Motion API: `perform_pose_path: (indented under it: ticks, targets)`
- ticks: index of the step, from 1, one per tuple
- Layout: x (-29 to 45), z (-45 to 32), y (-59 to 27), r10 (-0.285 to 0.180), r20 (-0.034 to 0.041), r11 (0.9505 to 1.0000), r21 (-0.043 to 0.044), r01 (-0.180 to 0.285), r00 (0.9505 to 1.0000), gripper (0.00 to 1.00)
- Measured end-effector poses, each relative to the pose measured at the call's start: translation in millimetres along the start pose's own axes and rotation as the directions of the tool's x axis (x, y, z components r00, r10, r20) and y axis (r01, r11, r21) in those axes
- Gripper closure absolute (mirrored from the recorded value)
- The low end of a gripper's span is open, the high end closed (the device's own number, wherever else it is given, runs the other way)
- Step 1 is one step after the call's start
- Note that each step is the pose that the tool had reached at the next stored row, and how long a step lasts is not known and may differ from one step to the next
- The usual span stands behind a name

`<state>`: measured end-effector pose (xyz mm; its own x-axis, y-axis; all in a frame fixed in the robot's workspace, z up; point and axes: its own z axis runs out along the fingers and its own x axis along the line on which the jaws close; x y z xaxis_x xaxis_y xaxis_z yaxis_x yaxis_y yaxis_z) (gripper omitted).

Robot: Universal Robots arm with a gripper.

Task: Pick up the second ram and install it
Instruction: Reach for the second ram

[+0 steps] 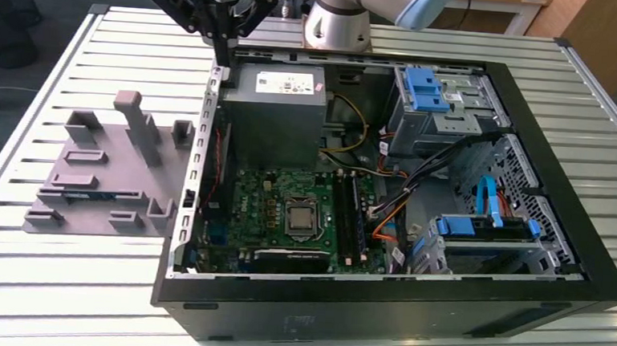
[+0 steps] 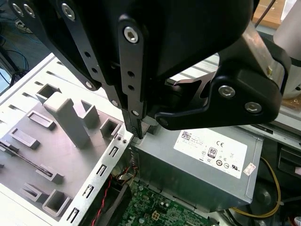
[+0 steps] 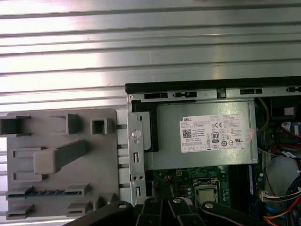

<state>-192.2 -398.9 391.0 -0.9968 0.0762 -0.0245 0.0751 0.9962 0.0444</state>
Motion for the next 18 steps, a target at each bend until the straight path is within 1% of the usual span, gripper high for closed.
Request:
perform_pose_path:
  ticks: [11,18]
  targets:
    - [2.0,0.0,-0.2,0.0,0.0,1.0,0.0,0.0,1.0,0.89]
    - [5.4,-0.1,-0.4,0.0,0.0,1.0,0.0,0.0,1.0,0.89]
